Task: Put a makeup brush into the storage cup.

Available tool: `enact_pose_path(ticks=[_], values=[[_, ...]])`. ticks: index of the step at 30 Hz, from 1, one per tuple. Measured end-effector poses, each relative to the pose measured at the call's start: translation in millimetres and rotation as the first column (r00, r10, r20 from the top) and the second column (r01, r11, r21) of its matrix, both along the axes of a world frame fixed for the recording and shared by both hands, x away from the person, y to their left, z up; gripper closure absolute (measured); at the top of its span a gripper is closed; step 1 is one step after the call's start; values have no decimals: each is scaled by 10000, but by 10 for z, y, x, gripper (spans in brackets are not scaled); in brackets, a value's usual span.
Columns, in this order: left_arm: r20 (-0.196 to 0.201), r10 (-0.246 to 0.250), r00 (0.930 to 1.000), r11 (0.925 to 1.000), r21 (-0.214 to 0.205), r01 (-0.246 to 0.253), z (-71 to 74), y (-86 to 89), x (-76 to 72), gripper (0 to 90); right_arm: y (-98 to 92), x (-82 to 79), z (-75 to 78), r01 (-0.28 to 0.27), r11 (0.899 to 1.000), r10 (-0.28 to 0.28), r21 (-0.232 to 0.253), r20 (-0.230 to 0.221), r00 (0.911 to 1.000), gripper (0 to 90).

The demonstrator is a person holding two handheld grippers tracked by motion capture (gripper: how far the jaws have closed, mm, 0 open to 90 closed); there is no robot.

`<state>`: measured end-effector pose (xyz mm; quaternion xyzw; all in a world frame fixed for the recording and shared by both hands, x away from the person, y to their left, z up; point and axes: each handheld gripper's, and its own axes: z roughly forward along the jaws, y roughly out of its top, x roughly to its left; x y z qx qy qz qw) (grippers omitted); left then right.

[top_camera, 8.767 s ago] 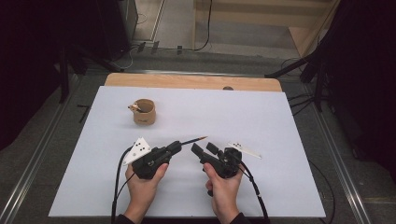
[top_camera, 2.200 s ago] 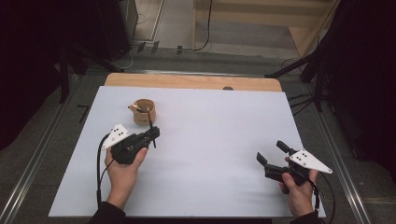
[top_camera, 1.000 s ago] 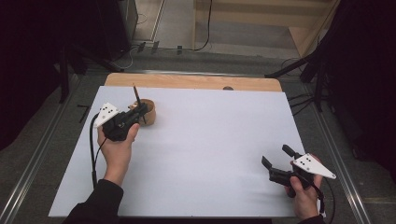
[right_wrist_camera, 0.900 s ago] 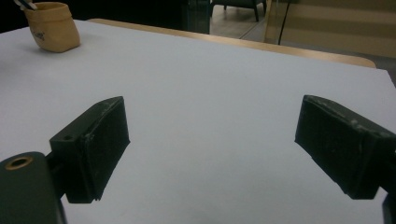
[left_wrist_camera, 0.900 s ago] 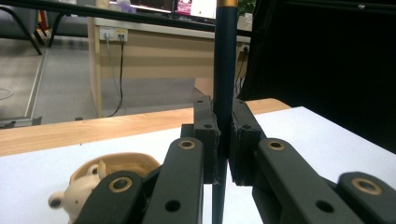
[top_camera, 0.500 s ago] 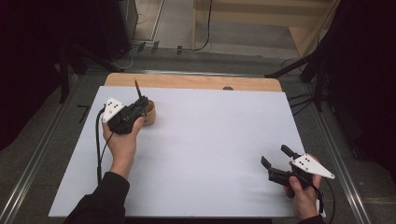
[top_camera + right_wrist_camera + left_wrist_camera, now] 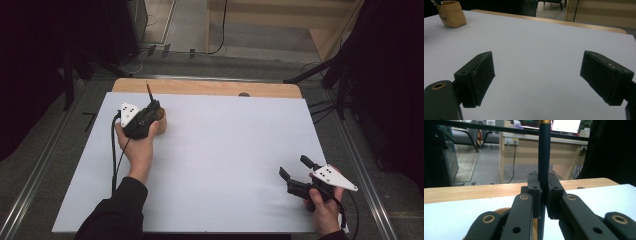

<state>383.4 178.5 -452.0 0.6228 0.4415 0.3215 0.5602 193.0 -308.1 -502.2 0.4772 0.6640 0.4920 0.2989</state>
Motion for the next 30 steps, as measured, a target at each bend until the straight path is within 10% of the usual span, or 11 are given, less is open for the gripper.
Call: enact_pose_path(ticks=[30], values=[[-389,743,9965,9945,762,-712,-229,-103,111,842,-28,4,-3,110,9999,-110,107,-23,9999,129]])
